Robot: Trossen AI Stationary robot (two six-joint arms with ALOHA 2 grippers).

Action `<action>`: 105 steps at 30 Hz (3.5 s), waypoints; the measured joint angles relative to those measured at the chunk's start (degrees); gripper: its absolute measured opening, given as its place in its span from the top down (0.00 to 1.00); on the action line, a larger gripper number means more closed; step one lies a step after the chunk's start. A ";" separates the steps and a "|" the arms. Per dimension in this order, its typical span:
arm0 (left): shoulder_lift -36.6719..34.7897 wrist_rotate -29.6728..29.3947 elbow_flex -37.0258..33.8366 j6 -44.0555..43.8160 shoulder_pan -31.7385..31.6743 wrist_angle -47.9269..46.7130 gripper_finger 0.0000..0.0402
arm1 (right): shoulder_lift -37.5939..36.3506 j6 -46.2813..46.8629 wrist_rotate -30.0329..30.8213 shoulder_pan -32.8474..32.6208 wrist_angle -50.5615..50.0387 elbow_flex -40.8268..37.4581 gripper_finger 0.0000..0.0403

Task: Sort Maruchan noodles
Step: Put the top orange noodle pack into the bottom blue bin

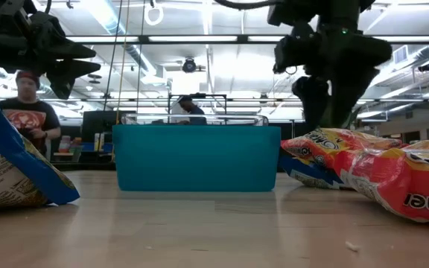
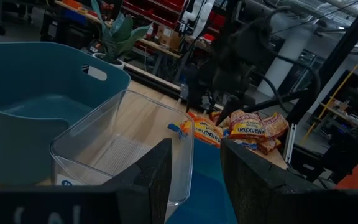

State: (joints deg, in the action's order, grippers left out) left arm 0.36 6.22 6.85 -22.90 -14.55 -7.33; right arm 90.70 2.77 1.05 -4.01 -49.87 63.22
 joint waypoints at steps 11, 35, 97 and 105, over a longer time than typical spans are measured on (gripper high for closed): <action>0.00 0.00 0.00 -0.02 0.00 0.15 0.65 | 8.32 -3.24 -3.36 -0.79 -1.01 0.25 0.09; 0.00 0.00 0.00 0.00 0.00 0.15 0.65 | 5.57 -7.46 -7.04 -0.70 -2.28 3.65 0.70; 0.00 0.00 0.00 0.00 0.00 0.11 0.65 | 5.76 -21.68 -10.47 0.46 18.77 17.34 0.96; 0.00 0.00 0.00 0.00 0.00 0.11 0.65 | 5.76 -37.52 -3.34 -2.87 15.19 18.58 0.96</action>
State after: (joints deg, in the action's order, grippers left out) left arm 0.36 6.22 6.85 -22.90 -14.55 -7.22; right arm 96.47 -34.75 -2.30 -6.88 -34.68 81.80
